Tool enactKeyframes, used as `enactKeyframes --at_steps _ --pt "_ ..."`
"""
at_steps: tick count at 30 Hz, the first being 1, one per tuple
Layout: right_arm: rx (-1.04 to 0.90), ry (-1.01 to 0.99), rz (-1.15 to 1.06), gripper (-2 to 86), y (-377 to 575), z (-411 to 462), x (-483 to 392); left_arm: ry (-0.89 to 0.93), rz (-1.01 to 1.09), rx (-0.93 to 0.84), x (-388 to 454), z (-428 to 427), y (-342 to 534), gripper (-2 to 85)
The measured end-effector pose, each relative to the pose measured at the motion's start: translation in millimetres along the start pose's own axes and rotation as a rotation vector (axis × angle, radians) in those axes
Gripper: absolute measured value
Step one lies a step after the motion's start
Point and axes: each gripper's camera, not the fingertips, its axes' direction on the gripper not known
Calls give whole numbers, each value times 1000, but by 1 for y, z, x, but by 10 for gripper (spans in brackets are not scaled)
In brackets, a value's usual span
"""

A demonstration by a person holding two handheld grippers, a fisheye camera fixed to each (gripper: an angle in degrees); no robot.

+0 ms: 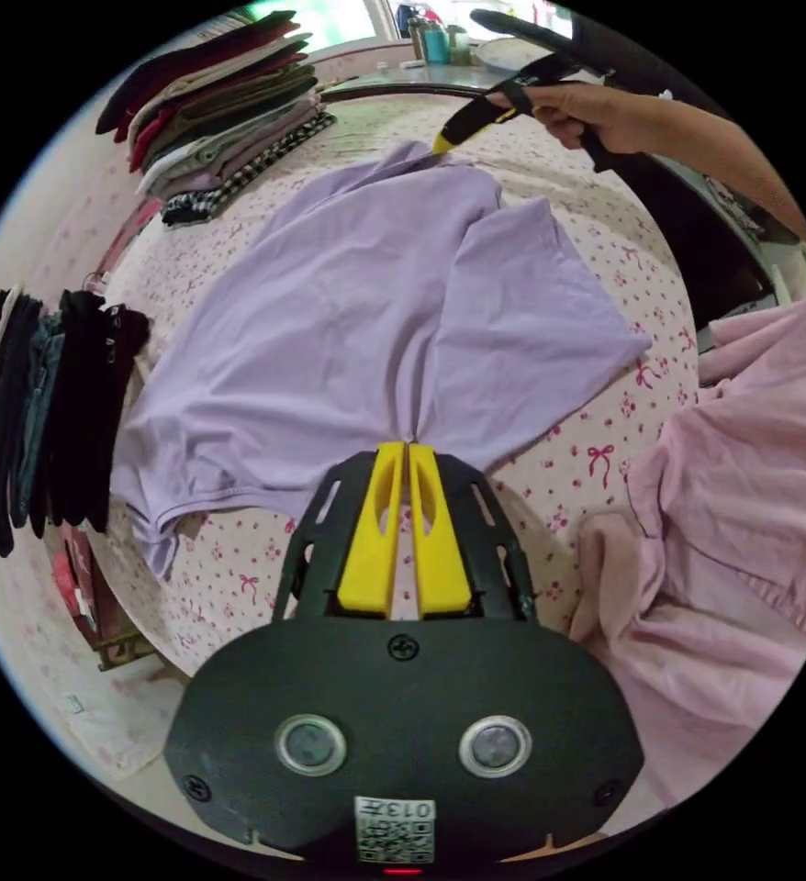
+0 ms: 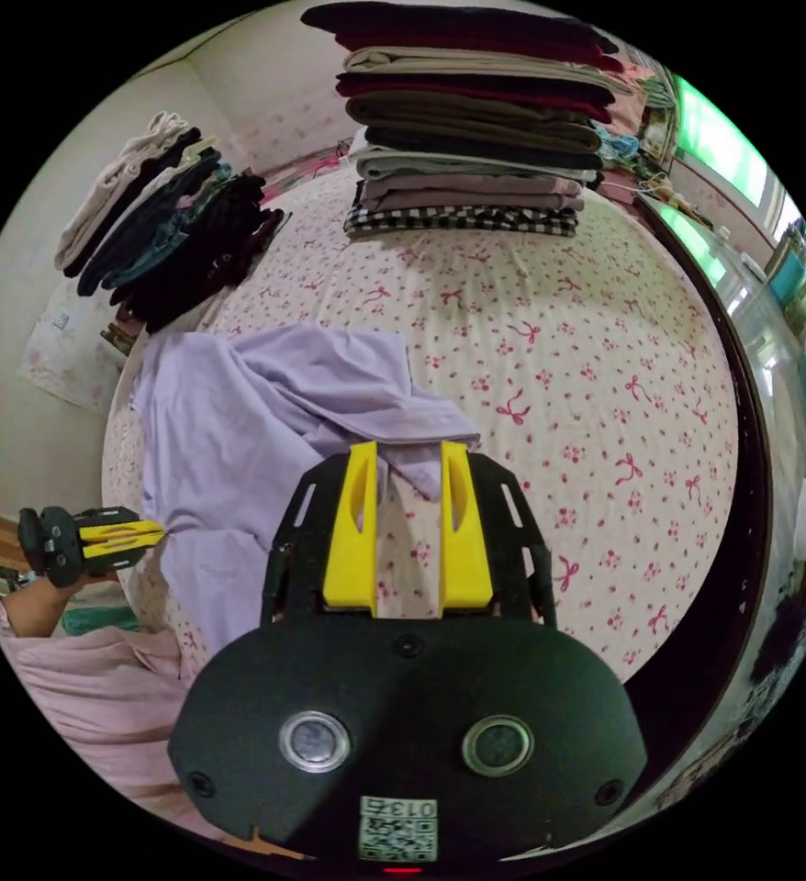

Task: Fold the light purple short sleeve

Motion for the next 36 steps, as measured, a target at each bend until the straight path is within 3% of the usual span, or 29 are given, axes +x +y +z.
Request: enactKeyframes --at_steps 6,10,12,15,18,24,31,36 --pt "-141 62 -86 12 -43 29 -10 129 -216 118 -65 -41 29 0" --pt "91 131 -145 9 -70 -16 -19 37 -484 263 -125 -92 87 2" --pt "192 126 -122 12 -81 -39 -18 44 -759 413 -166 -116 145 6" --pt "296 121 -25 34 -87 -69 -14 35 -987 479 -192 -126 201 21" --pt "320 59 -11 50 -79 -79 -19 4 -1077 472 -187 -124 228 74" --pt "148 38 -133 90 -57 -39 -51 77 -950 300 -150 -87 208 122" --pt "36 61 -11 126 -79 -1 -42 -8 -714 105 -128 -66 157 141" --pt "-12 190 -36 52 -98 6 -45 9 -660 65 -136 -63 145 90"
